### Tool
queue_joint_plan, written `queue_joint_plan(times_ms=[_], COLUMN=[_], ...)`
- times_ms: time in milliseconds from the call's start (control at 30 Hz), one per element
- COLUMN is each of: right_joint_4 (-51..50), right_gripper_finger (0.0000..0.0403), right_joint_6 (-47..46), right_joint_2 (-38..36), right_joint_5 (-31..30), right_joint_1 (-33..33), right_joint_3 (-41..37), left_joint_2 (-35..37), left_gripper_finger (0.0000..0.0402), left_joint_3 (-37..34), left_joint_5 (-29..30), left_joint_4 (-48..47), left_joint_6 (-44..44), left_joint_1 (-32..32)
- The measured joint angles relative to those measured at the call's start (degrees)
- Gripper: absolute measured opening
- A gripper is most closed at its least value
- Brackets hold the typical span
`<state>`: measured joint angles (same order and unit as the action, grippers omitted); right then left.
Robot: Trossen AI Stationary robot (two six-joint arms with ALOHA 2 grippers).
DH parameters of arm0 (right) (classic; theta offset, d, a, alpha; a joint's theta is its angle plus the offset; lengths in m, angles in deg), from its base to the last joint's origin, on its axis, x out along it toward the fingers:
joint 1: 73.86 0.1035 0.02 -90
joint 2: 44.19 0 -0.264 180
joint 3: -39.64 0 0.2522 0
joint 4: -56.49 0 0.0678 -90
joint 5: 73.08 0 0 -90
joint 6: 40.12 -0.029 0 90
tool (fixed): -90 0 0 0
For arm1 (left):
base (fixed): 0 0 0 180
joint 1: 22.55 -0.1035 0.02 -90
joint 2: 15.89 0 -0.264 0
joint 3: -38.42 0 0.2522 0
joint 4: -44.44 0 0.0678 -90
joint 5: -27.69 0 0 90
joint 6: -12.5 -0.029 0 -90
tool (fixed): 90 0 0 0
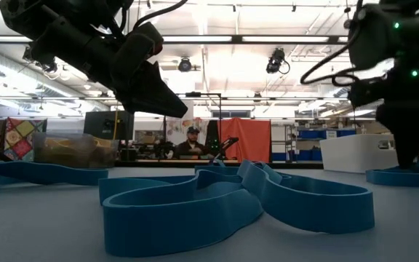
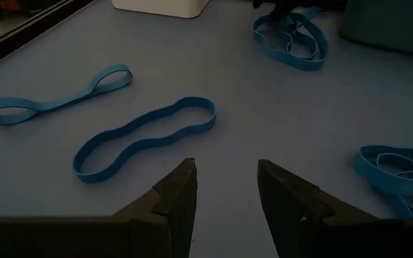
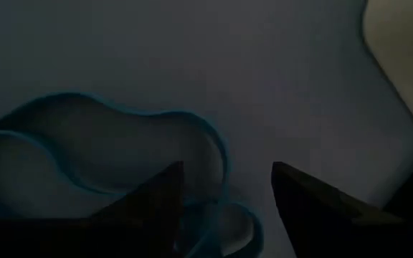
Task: Sort rubber bands into baskets
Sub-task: Put the blue rubber band into the blue bin
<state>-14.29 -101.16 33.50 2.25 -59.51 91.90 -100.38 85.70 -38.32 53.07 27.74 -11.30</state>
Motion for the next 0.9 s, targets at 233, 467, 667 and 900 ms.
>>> queue_joint_plan(times_ms=[233,467,667,900], right_joint_4=[2.0,7.9,6.9,-2.3], right_gripper_finger=[0.0167,0.0015,0.0007,0.0006], right_joint_6=[2.3,10.1,10.5,8.6], right_joint_2=[0.0,0.0,-0.5,-2.0], right_joint_5=[1.4,3.7,5.4,5.5], right_joint_1=[-2.2,-2.5,-0.4,5.8], right_joint_3=[-3.2,-3.4,0.4,13.0], left_joint_2=[0.0,0.0,0.0,0.0], left_gripper_finger=[0.0151,0.0151,0.0151,0.0151], left_joint_3=[0.0,0.0,0.0,0.0], left_joint_5=[0.0,0.0,0.0,0.1], left_joint_4=[0.0,0.0,0.0,0.0], left_joint_6=[0.0,0.0,-0.1,-0.3], left_joint_1=[0.0,0.0,0.0,0.0])
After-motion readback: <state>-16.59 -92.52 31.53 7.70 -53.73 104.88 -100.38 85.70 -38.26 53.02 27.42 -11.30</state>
